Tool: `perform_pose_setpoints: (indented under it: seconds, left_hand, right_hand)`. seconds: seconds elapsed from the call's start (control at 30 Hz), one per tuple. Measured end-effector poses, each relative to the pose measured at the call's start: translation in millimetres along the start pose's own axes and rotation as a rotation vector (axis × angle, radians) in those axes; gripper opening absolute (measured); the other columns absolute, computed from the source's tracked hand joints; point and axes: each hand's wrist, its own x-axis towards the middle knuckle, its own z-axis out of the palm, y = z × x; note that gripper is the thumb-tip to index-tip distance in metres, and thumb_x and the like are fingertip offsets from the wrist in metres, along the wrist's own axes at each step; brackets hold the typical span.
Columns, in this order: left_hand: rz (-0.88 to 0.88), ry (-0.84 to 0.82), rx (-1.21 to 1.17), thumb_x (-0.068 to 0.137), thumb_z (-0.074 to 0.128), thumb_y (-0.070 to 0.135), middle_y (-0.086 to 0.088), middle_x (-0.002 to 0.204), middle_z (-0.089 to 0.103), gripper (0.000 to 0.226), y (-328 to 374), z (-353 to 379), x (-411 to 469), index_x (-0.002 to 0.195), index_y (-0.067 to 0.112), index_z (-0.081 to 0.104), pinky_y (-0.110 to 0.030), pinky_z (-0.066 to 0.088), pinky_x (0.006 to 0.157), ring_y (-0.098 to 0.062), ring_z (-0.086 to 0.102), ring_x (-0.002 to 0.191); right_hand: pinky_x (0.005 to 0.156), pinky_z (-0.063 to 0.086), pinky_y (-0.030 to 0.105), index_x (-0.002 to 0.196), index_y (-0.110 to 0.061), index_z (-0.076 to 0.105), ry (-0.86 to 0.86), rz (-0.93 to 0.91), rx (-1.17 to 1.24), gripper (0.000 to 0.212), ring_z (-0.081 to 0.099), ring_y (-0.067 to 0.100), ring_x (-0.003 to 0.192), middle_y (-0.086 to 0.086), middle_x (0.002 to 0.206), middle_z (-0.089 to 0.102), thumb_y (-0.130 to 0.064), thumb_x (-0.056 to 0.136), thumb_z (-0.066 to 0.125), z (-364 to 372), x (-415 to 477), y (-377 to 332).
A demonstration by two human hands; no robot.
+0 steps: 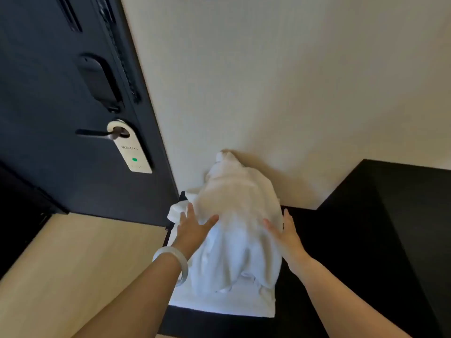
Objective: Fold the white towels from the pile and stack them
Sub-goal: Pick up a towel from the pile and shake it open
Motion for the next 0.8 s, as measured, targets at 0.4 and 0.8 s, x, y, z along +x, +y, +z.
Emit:
perform_pose_setpoints:
  seconds: [0.4, 0.8]
  left_hand:
    - [-0.106, -0.338, -0.343, 0.068, 0.073, 0.065, 0.007, 0.153, 0.031, 0.105, -32.3, 0.7, 64.3, 0.152, 0.043, 0.014, -0.040, 0.033, 0.106, -0.015, 0.032, 0.139]
    - [-0.098, -0.437, -0.532, 0.045, 0.079, 0.077, 0.016, 0.141, 0.051, 0.133, -68.8, 23.6, 92.6, 0.153, 0.042, 0.009, -0.030, 0.043, 0.103, -0.004, 0.052, 0.125]
  right_hand:
    - [0.078, 0.059, 0.031, 0.150, -0.055, 0.011, -0.304, 0.333, 0.248, 0.120, 0.064, 0.013, 0.109, -0.014, 0.128, 0.060, -0.064, 0.057, 0.086, 3.2, 83.0, 60.9]
    - [0.095, 0.052, 0.040, 0.142, -0.053, 0.033, -0.397, 0.330, 0.382, 0.108, 0.063, 0.018, 0.119, -0.006, 0.133, 0.064, -0.063, 0.050, 0.089, -2.0, 118.4, 101.9]
